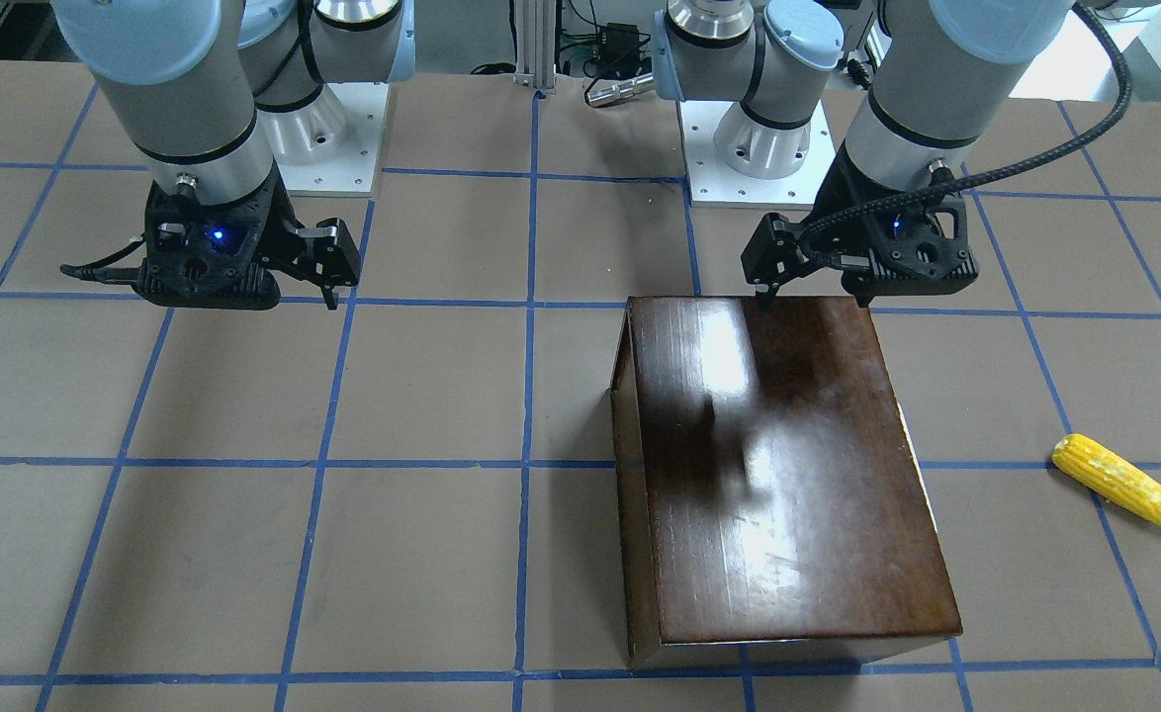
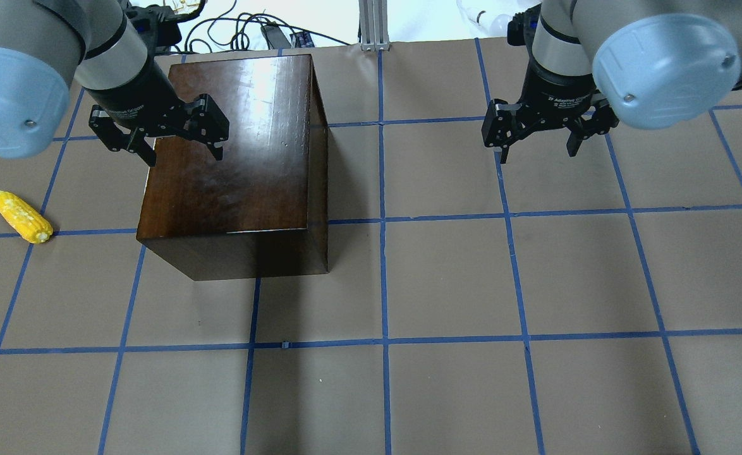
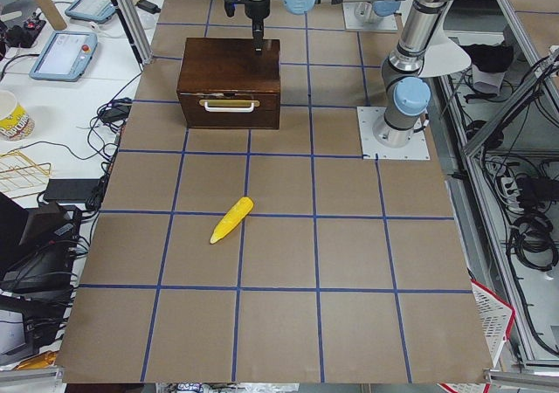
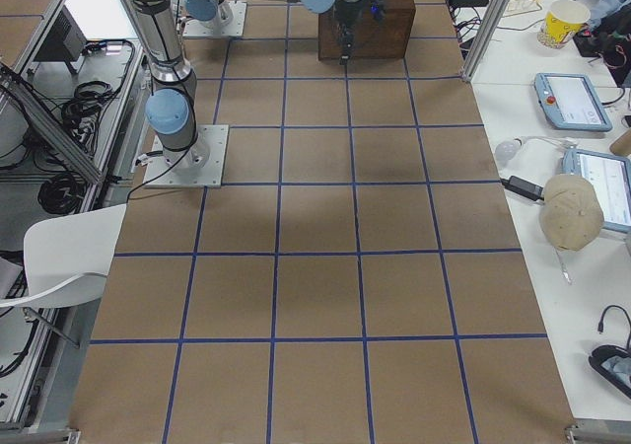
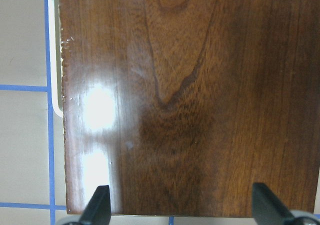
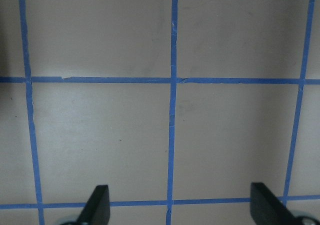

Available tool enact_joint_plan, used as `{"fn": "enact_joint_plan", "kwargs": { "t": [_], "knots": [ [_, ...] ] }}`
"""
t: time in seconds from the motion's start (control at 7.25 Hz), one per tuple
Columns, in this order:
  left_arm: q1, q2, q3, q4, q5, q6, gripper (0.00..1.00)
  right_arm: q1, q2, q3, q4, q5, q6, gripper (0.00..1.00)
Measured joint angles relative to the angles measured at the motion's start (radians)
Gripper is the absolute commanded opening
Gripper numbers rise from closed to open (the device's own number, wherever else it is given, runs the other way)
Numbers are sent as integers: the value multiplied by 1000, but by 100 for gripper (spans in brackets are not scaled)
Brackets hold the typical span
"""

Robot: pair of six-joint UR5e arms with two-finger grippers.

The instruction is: Open drawer and put corn inside

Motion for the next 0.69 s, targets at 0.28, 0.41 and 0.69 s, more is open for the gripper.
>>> {"fn": "enact_joint_plan", "kwargs": {
  "t": [0.28,0.41,0.69],
  "knots": [
    [1,3,0,-7,1,2,100,0,0,0,0,0,0,100],
    [2,3,0,-9,1,3,100,0,0,0,0,0,0,100],
    [3,3,0,-11,2,4,100,0,0,0,0,0,0,100]
  ]
}}
